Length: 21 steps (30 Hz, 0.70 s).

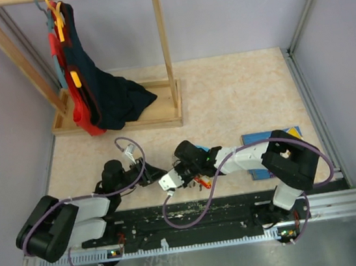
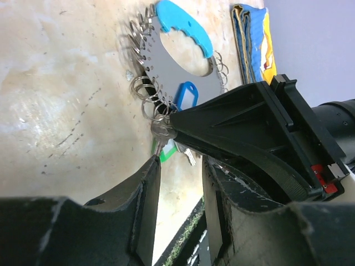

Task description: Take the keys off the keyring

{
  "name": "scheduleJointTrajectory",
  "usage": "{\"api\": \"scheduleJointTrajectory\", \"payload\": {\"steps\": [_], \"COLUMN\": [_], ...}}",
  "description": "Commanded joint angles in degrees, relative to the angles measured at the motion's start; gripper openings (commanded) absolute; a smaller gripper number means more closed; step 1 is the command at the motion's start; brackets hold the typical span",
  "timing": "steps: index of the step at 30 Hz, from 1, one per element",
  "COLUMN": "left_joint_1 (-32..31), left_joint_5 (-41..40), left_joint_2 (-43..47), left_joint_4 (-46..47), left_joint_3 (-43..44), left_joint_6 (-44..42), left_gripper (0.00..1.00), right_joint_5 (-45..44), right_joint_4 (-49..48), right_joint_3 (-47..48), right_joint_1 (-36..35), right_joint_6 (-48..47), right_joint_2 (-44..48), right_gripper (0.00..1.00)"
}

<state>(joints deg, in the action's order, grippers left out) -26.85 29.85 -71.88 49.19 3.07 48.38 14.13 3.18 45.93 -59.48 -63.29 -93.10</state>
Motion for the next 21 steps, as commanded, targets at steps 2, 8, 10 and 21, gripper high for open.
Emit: {"api": "scheduleJointTrajectory", "payload": {"steps": [2,8,10,21], "left_joint_1": [0.31,0.32,0.33,0.42], "left_joint_5": [-3.60,-4.88,-5.64,-10.45], "left_joint_2": [3.81,5.05,6.27,17.01], "left_joint_4": [-10.51,-12.57,-14.12,-22.22], "left_joint_3": [1.22,1.43,1.75,2.22], "left_joint_6": [-4.90,-6.24,-7.06,-12.00], "left_gripper": [0.42,0.41,0.41,0.44], "right_joint_5": [-0.58,-1.03,-1.32,-2.78], "right_joint_4": [-1.42,-2.39,-2.56,-2.24], "right_joint_3": [2.84,2.93,3.00,3.29], "right_joint_1": [-0.28,-0.80,-1.05,-1.60], "right_joint_6": [-0.26,0.03,0.09,-0.04], "right_joint_2": [-1.04,-3.18,-3.48,-4.09], "right_gripper": [0.23,0.23,0.23,0.12]}}
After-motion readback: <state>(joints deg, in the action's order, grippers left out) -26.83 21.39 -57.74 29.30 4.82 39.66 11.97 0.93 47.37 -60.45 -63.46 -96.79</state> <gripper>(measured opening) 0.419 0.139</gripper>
